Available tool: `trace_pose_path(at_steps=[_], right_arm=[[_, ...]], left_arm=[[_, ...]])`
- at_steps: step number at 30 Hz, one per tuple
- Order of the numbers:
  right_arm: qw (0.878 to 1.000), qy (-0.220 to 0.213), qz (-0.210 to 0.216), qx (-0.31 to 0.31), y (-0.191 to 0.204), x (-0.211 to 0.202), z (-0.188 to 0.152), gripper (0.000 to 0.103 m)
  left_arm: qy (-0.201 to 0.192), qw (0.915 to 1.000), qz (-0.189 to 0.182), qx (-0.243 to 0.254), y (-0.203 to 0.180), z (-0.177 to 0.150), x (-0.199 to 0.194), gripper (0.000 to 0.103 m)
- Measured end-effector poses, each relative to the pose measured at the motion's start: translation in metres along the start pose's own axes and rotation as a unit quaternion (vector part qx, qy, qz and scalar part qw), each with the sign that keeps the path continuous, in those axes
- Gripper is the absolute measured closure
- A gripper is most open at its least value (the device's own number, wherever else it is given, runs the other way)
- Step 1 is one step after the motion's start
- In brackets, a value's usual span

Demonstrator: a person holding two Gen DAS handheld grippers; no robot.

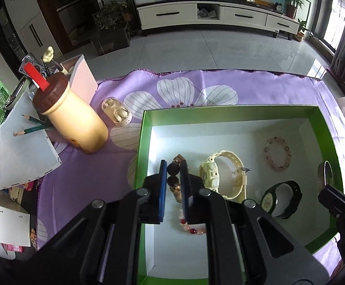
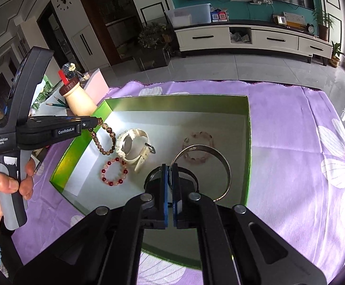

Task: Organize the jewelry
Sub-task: 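Carry the brown bracelet and silver bangle into the green box and release both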

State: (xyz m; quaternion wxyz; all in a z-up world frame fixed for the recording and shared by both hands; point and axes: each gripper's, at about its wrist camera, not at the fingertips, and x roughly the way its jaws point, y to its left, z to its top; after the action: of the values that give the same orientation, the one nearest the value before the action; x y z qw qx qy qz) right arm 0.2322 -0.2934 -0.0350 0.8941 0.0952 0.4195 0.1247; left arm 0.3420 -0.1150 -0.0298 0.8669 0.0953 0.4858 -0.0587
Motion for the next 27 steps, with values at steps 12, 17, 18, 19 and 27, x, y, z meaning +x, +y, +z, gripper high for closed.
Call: trace_pose_path(at_steps=[12,17,18,19,27], right_arm=[[0.999,0.042,-0.034,0.000,-0.004,0.034,0.010,0.100],[0.998,0.045,-0.042,0.001,-0.006,0.039,0.009,0.100],[0.998,0.045,-0.045,0.000,-0.006,0.040,0.010,0.099],[0.998,0.045,-0.046,-0.001,-0.005,0.040,0.010,0.099],[0.999,0.033,-0.036,0.017,-0.008,0.030,0.013,0.089]], left_arm=[[0.018,0.9997,0.017,-0.005,0.003,-0.002,0.023,0.092],[0.009,0.9998,0.017,0.000,0.002,-0.002,0.019,0.088],[0.007,0.9998,0.016,0.000,0.002,-0.002,0.017,0.086],[0.005,0.9999,0.014,0.000,0.002,-0.002,0.016,0.082],[-0.021,0.9996,0.012,0.011,-0.002,-0.004,-0.001,0.058]])
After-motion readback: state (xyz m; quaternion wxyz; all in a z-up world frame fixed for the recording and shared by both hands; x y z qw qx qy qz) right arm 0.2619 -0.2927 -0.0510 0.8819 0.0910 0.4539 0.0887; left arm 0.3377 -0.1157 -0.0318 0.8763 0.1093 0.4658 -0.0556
